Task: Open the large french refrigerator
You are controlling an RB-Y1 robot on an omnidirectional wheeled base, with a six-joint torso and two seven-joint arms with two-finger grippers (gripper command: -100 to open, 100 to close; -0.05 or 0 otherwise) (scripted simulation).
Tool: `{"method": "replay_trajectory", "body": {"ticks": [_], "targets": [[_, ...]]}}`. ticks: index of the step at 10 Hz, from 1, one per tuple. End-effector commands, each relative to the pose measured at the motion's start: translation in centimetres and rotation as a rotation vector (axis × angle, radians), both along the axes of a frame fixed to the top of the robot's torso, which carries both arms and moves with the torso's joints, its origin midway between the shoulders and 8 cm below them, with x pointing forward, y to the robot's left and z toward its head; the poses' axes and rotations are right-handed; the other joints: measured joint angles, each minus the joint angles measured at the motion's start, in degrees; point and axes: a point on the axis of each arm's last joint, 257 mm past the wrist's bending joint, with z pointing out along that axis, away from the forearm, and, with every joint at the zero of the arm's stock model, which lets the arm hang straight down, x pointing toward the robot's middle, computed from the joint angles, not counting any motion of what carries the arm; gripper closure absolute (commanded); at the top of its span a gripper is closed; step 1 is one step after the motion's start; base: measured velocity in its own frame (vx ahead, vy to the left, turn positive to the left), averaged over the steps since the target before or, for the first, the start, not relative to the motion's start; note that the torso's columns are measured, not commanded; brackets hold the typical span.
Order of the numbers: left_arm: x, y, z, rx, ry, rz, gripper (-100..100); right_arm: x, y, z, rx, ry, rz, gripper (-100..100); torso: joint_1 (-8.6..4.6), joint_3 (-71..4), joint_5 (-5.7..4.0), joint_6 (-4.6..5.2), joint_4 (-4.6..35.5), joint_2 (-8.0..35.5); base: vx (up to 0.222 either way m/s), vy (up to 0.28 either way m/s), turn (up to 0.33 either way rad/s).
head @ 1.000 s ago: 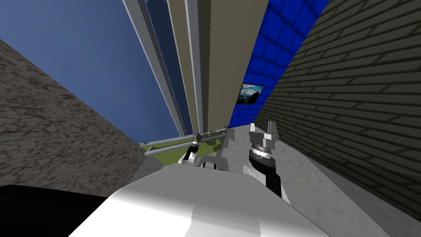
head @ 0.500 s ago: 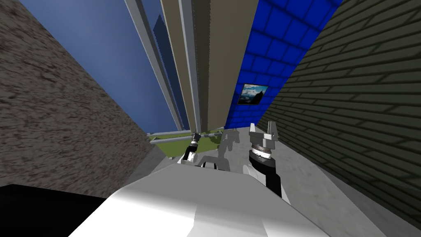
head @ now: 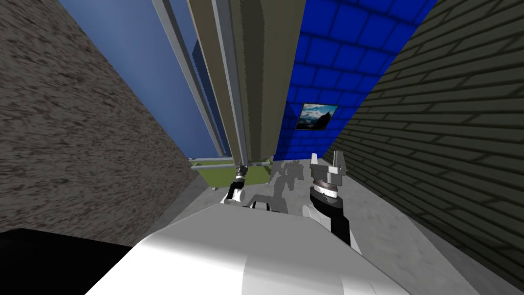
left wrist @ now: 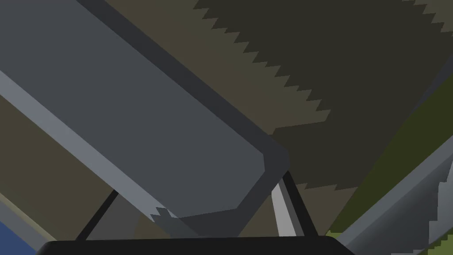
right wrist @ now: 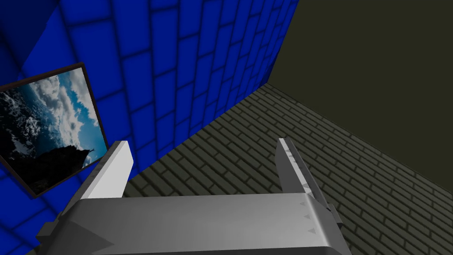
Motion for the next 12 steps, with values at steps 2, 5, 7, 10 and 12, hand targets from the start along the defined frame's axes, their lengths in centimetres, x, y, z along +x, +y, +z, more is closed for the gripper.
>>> {"method": "replay_trajectory", "body": {"ticks": [2, 5, 7, 10, 12], "targets": [[-0.6, 2.4, 0.6, -0.002, -0.014, 0.069, 100, 0.0, 0.0, 0.0, 0.0, 0.0, 0.0, 0, -0.4, -0.09, -0.06, -0.3, -0.14, -0.12, 0.0, -0.257, 0.195], [-1.0, 4.0, 0.9, -0.002, -0.022, 0.116, 100, 0.0, 0.0, 0.0, 0.0, 0.0, 0.0, 0, -0.43, -0.04, -0.03, 0.04, -0.14, -0.11, -0.015, -0.232, 0.119], [-1.6, 5.6, 1.2, -0.001, -0.029, 0.163, 100, 0.0, 0.0, 0.0, 0.0, 0.0, 0.0, 0, -0.89, 0.02, -0.16, 0.11, -0.12, 0.03, -0.056, -0.307, 0.173], [-2.2, 7.2, 1.5, 0.001, -0.036, 0.211, 100, 0.0, 0.0, 0.0, 0.0, 0.0, 0.0, 0, -0.46, -0.01, -0.15, 0.04, 0.06, 0.02, -0.046, -0.245, 0.102], [-2.3, 7.7, 0.7, 0.001, -0.014, 0.217, 100, 0.0, 0.0, 0.0, 0.0, 0.0, 0.0, 0, -0.78, 0.16, -0.21, -0.16, 0.02, 0.3, -0.024, -0.248, 0.106]]}}
